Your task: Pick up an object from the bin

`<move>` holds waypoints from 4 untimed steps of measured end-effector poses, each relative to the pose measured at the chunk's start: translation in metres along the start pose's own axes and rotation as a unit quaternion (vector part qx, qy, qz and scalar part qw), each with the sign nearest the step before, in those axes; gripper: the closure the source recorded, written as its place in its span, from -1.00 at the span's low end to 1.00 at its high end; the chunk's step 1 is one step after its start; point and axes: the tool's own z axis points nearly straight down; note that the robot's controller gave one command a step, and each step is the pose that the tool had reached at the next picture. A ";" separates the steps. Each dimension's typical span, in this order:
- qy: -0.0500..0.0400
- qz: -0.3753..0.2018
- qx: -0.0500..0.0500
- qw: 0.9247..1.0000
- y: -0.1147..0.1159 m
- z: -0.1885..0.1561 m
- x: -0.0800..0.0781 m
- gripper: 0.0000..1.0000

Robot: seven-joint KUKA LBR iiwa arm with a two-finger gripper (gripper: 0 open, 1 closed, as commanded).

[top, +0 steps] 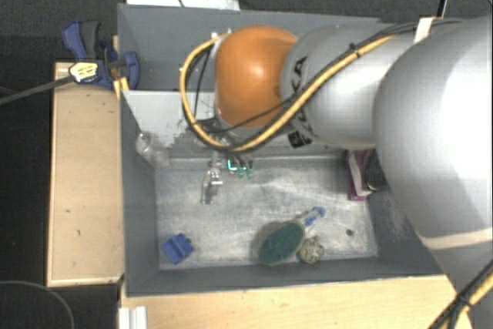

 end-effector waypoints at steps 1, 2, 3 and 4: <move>-0.007 -0.170 -0.001 0.985 -0.097 0.062 0.047 -1.00; -0.003 -0.082 0.001 0.997 -0.179 0.034 0.101 -1.00; -0.005 -0.011 0.001 1.000 -0.265 0.035 0.104 -1.00; -0.007 0.065 -0.002 0.998 -0.313 0.063 0.108 -1.00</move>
Offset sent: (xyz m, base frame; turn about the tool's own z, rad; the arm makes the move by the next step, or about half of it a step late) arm -0.0495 -0.0975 -0.0646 -0.3424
